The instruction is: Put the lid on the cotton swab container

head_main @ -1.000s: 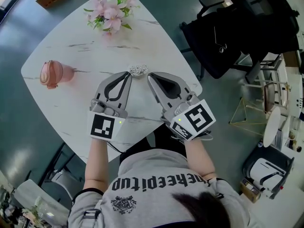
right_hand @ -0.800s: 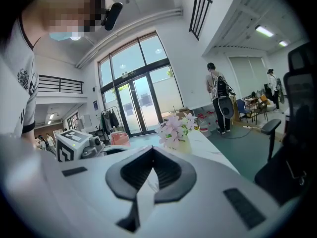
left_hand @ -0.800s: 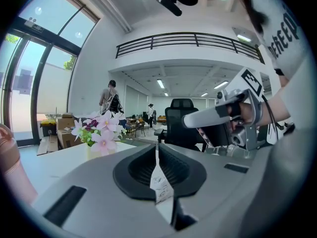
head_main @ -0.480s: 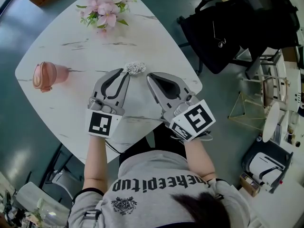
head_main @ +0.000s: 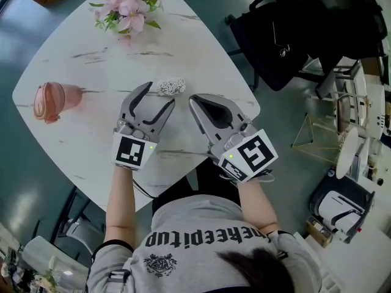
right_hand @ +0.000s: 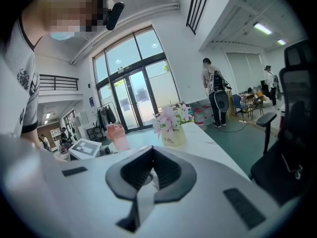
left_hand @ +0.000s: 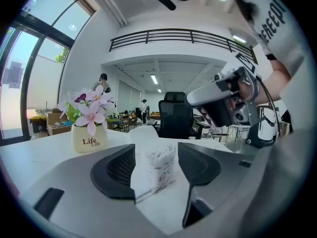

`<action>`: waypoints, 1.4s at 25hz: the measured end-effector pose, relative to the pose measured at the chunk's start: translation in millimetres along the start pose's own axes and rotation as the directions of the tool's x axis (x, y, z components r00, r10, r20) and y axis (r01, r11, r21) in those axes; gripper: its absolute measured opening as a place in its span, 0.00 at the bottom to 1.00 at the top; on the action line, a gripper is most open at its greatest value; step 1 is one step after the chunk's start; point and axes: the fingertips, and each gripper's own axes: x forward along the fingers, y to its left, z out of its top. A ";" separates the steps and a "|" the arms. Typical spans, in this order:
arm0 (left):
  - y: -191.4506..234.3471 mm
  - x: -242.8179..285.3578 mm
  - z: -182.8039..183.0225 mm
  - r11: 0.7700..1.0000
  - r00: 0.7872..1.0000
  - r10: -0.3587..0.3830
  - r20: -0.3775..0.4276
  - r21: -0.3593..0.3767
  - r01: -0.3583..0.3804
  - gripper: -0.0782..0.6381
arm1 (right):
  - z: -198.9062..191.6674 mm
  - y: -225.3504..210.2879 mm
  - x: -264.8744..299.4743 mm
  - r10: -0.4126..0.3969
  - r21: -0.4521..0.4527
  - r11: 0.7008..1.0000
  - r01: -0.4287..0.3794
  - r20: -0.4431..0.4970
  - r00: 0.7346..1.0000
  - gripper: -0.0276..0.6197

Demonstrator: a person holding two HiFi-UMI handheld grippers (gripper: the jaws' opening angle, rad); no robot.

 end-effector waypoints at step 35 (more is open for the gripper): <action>-9.0 21.9 -29.4 1.000 0.993 -0.014 -0.117 0.002 0.015 0.46 | -11.3 -29.9 19.4 -0.008 -0.021 1.000 0.007 -0.053 0.999 0.06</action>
